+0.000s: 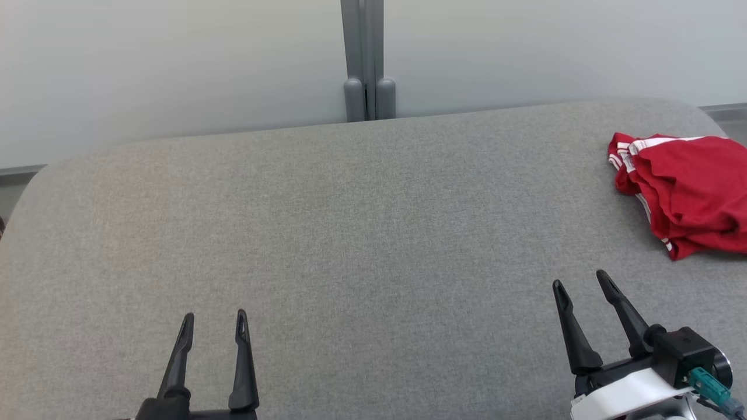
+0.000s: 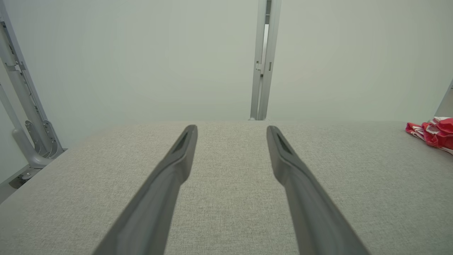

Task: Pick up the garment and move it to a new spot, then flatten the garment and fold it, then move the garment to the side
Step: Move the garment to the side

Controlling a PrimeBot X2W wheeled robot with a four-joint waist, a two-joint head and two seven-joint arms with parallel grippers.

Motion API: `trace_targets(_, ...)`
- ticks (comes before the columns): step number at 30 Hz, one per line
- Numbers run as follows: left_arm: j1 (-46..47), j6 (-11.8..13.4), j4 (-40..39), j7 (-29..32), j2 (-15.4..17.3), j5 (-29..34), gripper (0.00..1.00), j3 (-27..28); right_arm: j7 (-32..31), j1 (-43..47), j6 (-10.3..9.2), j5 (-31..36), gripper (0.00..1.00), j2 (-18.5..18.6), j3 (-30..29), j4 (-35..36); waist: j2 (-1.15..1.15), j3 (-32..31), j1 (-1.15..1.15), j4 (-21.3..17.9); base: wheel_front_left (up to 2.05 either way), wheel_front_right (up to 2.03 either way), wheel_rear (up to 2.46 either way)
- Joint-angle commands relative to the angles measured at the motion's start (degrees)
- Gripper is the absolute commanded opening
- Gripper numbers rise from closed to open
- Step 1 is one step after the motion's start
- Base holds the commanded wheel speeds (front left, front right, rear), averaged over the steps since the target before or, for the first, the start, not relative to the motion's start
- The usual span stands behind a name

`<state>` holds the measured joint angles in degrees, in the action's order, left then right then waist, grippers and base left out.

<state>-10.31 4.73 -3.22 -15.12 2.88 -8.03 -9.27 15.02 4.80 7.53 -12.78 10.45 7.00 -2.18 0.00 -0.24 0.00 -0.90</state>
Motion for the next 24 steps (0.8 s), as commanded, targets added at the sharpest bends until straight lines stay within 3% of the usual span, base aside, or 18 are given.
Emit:
trace_targets(1,-1.7,0.0,-0.6,0.0,0.1,-0.5,1.00,0.6,0.1,1.2,-0.09,0.0,1.00,-0.3,-0.2,0.1,0.00,-2.3,0.00,-0.3,0.00,0.00,0.00)
trace_targets(24,-7.7,-2.6,0.9,0.0,0.1,-0.8,1.00,2.5,0.1,5.4,-0.09,-0.8,1.00,-1.1,0.7,-2.1,0.00,-7.7,0.00,-1.7,0.00,0.00,0.00)
